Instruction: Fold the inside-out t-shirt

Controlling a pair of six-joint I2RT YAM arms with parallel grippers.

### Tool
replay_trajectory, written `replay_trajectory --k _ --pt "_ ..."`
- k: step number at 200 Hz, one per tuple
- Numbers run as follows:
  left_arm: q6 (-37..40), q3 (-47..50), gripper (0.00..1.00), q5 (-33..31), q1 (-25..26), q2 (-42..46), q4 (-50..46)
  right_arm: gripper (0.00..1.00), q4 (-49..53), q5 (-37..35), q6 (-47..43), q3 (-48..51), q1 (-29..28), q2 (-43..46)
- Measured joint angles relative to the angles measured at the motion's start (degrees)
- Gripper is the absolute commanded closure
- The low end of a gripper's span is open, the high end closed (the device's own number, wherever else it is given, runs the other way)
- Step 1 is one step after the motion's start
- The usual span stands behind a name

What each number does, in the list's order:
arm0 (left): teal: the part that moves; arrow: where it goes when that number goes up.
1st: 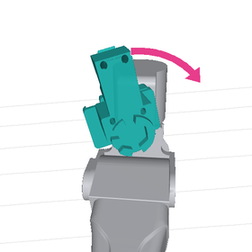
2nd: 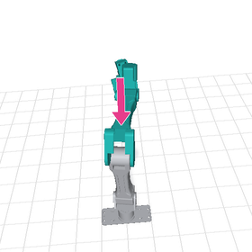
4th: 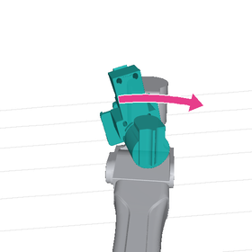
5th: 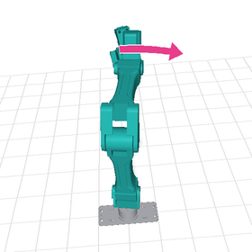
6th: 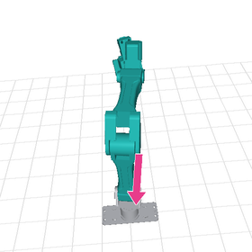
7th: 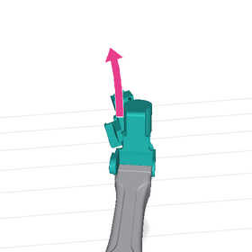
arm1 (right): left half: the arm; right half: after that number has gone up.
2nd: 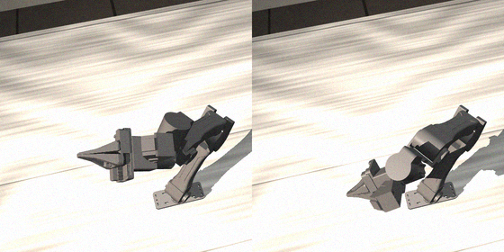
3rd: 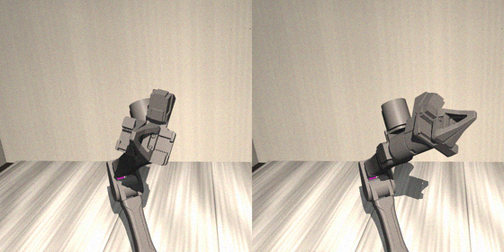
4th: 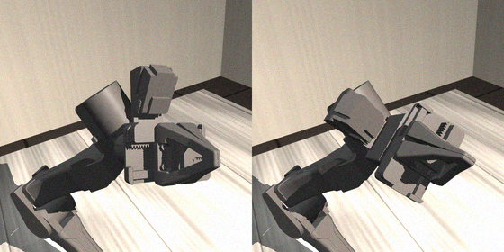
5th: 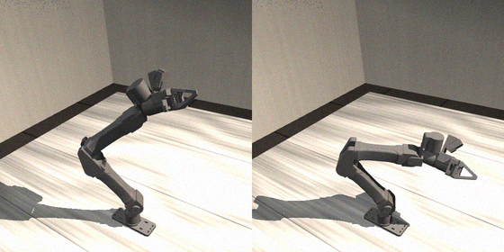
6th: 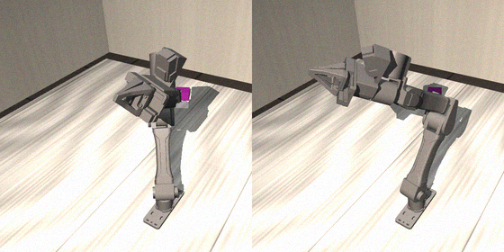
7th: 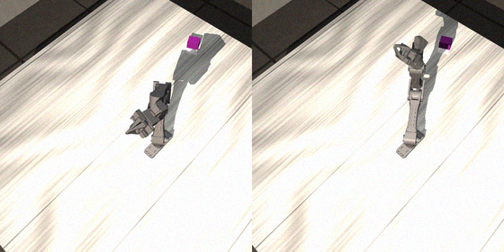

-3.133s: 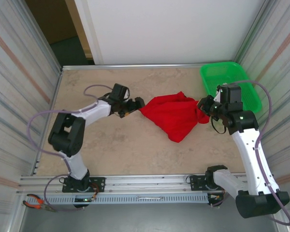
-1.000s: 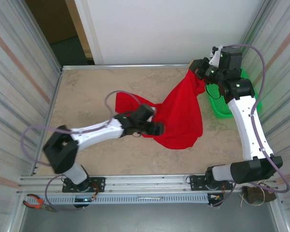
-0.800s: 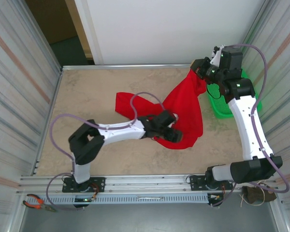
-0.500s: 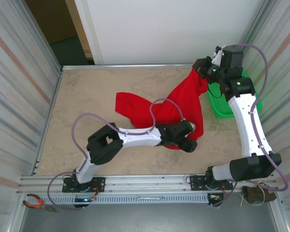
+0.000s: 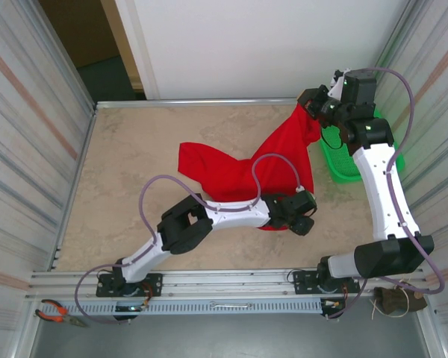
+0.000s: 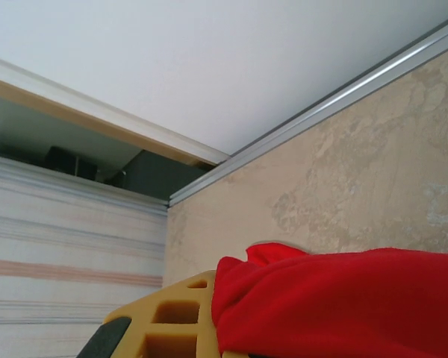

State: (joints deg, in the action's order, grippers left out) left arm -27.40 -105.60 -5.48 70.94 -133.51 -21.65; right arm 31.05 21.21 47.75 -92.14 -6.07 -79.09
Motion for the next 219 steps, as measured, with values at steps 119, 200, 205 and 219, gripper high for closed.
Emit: replay_trajectory --k 119,200,205,219 --pt "-0.7 6.3 1.00 0.9 -3.2 4.3 -3.9 1.00 -0.2 2.4 2.2 0.0 4.7 0.0" --pt "2.5 16.8 1.00 12.4 -36.7 59.9 -2.7 1.00 0.7 7.4 2.8 -7.2 15.0 -1.5" --pt "2.5 16.5 1.00 13.1 -39.3 61.4 -2.8 1.00 0.7 7.7 2.8 -7.4 15.3 -1.5" --pt "2.5 15.2 1.00 16.0 -45.5 64.0 -3.8 1.00 0.7 8.8 2.9 -7.5 15.9 -1.2"
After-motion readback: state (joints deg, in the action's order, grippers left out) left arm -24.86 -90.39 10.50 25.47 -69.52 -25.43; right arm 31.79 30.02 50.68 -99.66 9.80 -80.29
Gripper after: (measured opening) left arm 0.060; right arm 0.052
